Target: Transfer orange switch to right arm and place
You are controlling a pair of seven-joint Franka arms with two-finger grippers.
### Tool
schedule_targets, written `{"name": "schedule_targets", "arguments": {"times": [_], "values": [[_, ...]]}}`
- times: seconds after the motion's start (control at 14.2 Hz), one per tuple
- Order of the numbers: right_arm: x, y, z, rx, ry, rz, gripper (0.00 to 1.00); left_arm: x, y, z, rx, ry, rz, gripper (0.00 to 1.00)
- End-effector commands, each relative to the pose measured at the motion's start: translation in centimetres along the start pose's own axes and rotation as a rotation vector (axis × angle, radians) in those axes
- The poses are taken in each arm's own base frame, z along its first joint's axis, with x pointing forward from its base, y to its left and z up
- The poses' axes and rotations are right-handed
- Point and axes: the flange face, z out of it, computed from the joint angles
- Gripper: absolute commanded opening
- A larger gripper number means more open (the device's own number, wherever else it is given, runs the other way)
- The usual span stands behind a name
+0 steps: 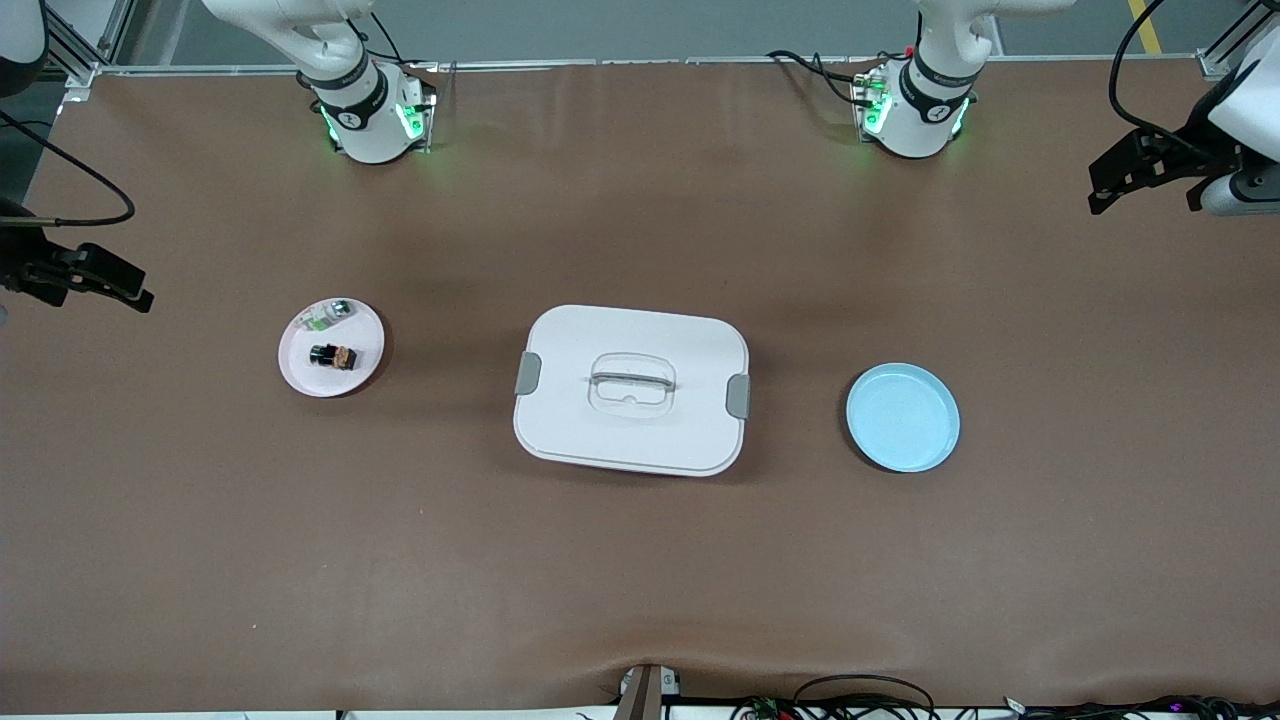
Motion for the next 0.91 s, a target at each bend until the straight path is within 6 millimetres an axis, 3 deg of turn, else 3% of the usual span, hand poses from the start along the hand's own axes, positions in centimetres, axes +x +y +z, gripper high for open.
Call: {"name": "schedule_targets", "arguments": {"times": [0.0, 0.42, 0.84], "values": [[-0.1, 0.3, -0.5, 0.016, -0.003, 0.011, 1.00, -0.7, 0.0, -0.7, -0.014, -0.008, 0.024, 1.00], [-0.1, 1.0, -0.5, 0.016, -0.001, 0.022, 1.00, 0.3, 0.1, -0.7, -0.013, -0.008, 0.025, 1.00], [-0.1, 0.0, -0.5, 0.017, 0.000, 0.004, 1.00, 0.7, 0.3, -1.6, -0.014, 0.012, 0.026, 1.00]]}}
